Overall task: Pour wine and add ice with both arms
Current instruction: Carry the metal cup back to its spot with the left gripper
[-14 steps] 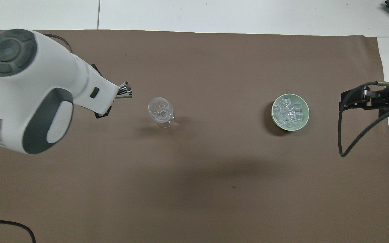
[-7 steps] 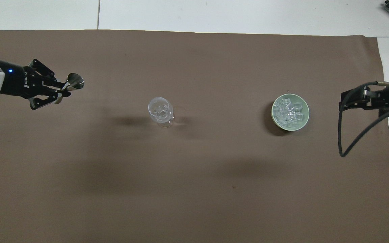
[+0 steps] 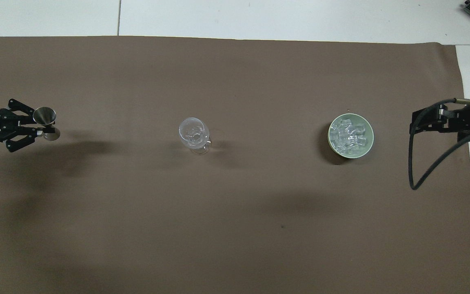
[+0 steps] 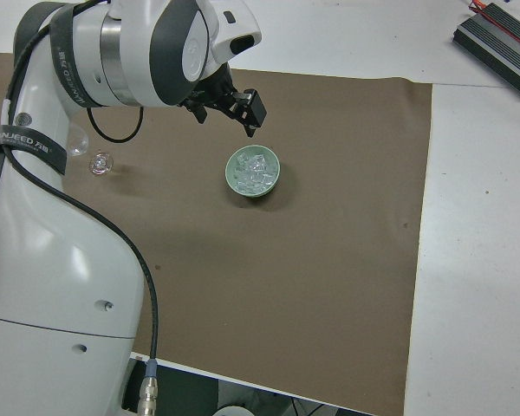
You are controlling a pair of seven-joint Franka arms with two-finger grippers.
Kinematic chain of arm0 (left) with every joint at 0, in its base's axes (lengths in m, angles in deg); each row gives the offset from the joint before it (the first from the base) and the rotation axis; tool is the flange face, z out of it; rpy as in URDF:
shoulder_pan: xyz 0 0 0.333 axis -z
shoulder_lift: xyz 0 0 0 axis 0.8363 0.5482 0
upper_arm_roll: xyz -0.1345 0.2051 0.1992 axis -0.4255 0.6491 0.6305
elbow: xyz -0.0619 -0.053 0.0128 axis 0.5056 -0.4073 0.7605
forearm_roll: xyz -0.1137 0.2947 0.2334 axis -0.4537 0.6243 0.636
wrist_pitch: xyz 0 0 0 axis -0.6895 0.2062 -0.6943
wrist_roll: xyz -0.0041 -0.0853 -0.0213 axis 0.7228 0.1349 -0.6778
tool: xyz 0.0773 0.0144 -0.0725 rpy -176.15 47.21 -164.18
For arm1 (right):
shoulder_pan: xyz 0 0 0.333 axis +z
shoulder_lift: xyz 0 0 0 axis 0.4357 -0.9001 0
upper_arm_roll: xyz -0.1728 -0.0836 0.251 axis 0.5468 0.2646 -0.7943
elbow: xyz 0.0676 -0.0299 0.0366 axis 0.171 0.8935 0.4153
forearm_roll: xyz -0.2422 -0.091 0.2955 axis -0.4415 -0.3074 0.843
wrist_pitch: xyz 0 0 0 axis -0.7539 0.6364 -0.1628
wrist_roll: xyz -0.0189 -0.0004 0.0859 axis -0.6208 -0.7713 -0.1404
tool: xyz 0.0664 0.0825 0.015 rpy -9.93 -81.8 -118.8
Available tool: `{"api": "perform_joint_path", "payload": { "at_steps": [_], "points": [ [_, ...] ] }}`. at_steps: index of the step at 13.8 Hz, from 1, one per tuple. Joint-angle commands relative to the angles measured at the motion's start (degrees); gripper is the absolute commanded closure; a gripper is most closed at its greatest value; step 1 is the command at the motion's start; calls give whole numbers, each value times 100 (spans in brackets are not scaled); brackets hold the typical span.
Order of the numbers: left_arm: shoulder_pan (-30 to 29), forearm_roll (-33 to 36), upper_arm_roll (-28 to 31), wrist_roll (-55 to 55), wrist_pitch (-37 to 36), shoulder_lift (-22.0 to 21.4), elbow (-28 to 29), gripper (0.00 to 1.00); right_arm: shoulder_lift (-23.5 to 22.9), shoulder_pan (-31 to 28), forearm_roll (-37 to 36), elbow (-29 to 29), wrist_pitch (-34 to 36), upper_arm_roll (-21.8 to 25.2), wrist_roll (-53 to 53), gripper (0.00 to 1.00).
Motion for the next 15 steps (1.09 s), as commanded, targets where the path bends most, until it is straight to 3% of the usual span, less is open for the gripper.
{"api": "perform_joint_path", "payload": {
  "at_steps": [1, 6, 15],
  "points": [
    [-456, -550, -139, 453, -450, 563, -175, 100, 82, -45, 143, 106, -62, 11, 110, 0],
    [-1037, -992, -578, 1343, -819, 1416, -201, 100, 91, -36, 143, 106, -27, -7, 118, 0],
    [-1152, -1018, -596, 1484, -934, 1699, -210, 100, 82, -45, 143, 106, -53, 2, 110, 0]
  ]
}}
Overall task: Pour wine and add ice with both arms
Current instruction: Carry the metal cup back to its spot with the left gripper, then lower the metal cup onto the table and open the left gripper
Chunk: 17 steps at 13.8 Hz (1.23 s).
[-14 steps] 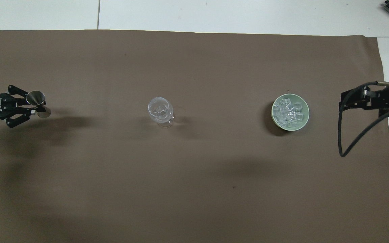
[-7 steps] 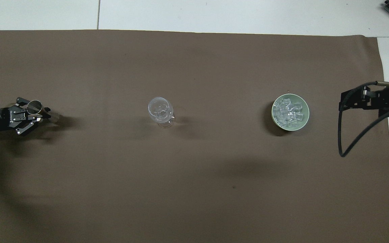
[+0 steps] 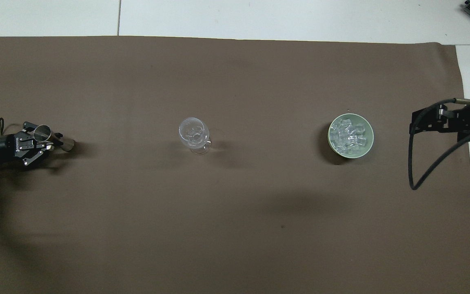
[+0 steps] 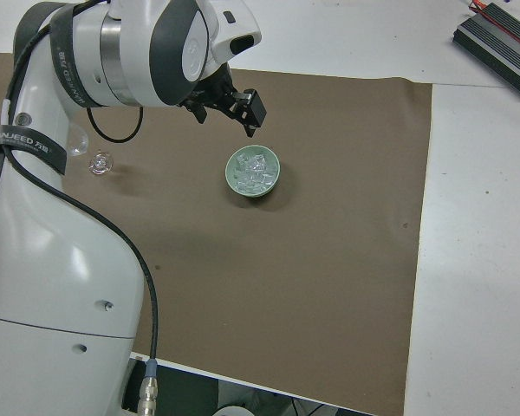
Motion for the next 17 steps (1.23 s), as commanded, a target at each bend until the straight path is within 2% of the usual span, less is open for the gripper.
{"api": "perform_joint_path", "payload": {
  "at_steps": [1, 4, 9, 12, 14, 17],
  "points": [
    [-68, -79, -48, 77, -145, 153, -129, 100, 82, -46, 143, 106, -54, 3, 110, 0],
    [-59, -88, -40, 68, -128, 153, -129, 100, 82, -46, 143, 106, -54, 3, 110, 0],
    [-51, -79, -48, 59, -136, 144, -137, 80, 82, -46, 143, 106, -54, 3, 110, 0],
    [-68, -44, -31, 42, -119, 118, -181, 58, 82, -46, 143, 106, -54, 3, 110, 0],
    [-77, 44, -31, 42, -119, 100, -199, 54, 82, -46, 143, 106, -54, 3, 110, 0],
    [-138, 315, -5, -29, -136, -5, -427, 45, 82, -46, 143, 106, -54, 3, 110, 0]
  ]
}}
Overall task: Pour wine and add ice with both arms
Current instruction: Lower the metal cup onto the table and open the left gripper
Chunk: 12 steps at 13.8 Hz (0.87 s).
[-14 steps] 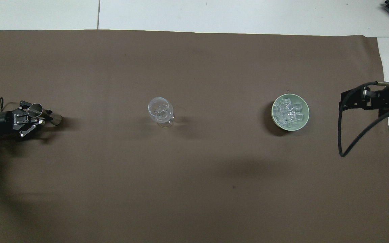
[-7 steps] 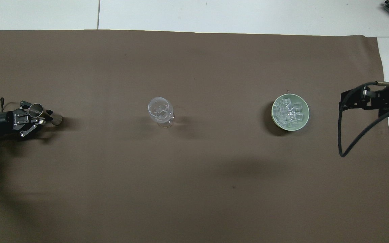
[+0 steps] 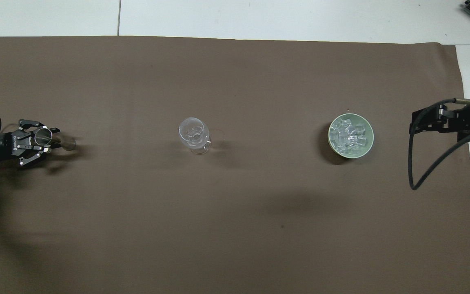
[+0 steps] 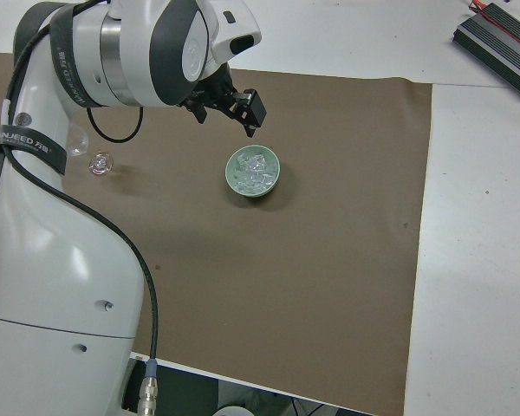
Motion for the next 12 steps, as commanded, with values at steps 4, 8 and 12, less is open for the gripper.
{"api": "perform_joint_path", "payload": {
  "at_steps": [4, 8, 12],
  "points": [
    [-93, 1081, 88, -116, -87, -270, -716, 39, 82, -46, 143, 106, -62, 3, 110, 0],
    [-32, 2067, 361, -1001, -70, -805, -1112, 39, 82, -46, 143, 106, -62, 3, 110, 0],
    [327, 2894, 300, -2766, -43, -1700, -1210, 39, 82, -46, 143, 106, -62, 12, 144, 0]
  ]
}}
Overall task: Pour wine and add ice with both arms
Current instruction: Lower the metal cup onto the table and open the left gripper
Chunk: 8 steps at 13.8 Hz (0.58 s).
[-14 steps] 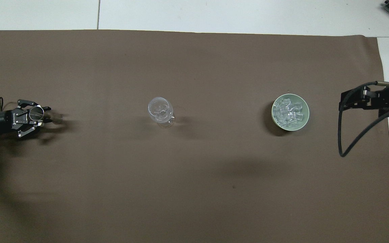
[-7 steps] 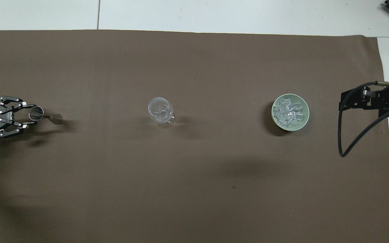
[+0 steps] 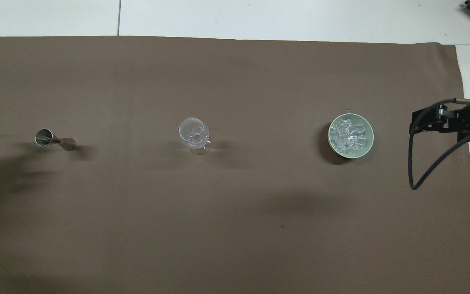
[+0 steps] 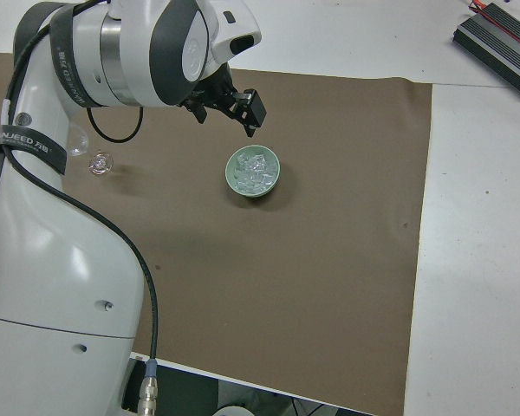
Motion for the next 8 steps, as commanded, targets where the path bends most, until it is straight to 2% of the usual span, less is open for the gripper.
{"api": "perform_joint_path", "payload": {
  "at_steps": [1, 6, 8],
  "points": [
    [548, 612, 41, -1317, 40, -764, 90, 38, 82, -46, 143, 114, -62, 20, 145, 0],
    [1778, 1509, 93, -4252, 392, -1521, 125, 32, 100, -64, 143, 185, -184, 55, 250, 0],
    [2201, 2157, 76, -5394, 751, -1811, 143, 25, 100, -99, 134, 272, -465, 56, 338, 0]
  ]
}}
